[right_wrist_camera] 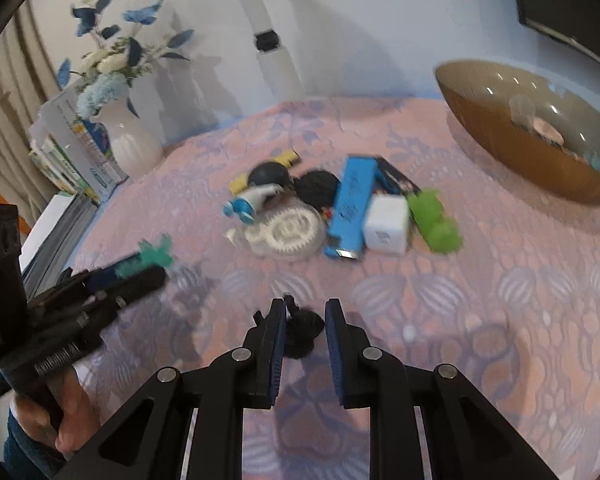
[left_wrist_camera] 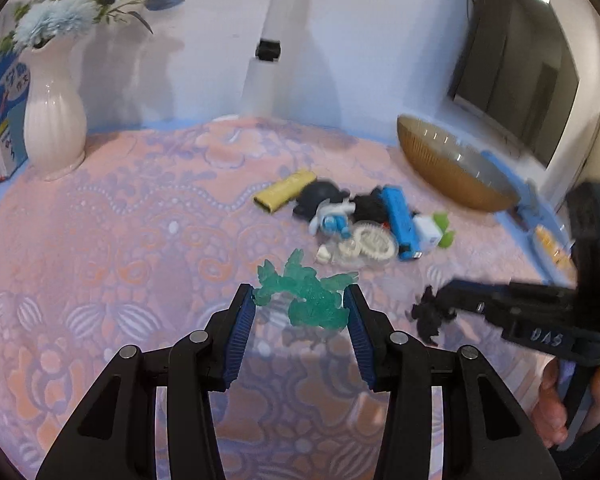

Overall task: Organize rigid objects
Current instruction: 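Grasp the green figure with the left gripper while the right grasps the black toy, then carry the green figure and black toy into the brown bowl and release, then grasp the black-and-white boy figure with the left gripper while the right grasps the green figure, then carry the boy figure and green figure into the brown bowl and release both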

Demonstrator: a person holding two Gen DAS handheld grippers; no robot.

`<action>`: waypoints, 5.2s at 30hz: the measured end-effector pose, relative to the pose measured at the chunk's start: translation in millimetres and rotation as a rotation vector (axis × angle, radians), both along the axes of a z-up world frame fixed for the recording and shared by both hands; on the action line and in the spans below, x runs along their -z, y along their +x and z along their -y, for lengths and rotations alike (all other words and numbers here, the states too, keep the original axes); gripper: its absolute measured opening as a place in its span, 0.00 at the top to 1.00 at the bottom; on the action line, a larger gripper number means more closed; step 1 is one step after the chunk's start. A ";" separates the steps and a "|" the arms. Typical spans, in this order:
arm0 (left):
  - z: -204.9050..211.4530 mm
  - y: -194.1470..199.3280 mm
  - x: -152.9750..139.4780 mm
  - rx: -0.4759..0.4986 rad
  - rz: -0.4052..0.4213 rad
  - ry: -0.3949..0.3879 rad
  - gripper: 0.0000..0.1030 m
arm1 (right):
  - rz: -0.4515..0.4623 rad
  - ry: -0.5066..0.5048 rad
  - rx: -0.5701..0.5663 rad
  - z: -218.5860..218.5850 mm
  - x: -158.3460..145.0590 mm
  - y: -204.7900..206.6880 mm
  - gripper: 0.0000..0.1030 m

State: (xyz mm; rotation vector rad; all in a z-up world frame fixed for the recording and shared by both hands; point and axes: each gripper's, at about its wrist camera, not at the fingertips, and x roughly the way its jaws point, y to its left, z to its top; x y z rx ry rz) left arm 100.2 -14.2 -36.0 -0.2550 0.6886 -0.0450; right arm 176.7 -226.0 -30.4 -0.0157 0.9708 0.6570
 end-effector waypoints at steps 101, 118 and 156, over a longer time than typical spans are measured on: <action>-41.3 12.5 14.0 -0.109 -0.074 -0.096 0.01 | 0.076 -0.024 0.258 37.2 1.4 32.3 0.22; -30.8 18.7 -5.5 -0.061 -0.088 -0.057 0.01 | 0.050 -0.067 0.300 53.0 -8.9 39.1 0.37; -29.0 69.4 0.7 -0.031 -0.188 -0.365 0.56 | 0.101 -0.066 -0.049 47.9 -9.5 15.4 0.71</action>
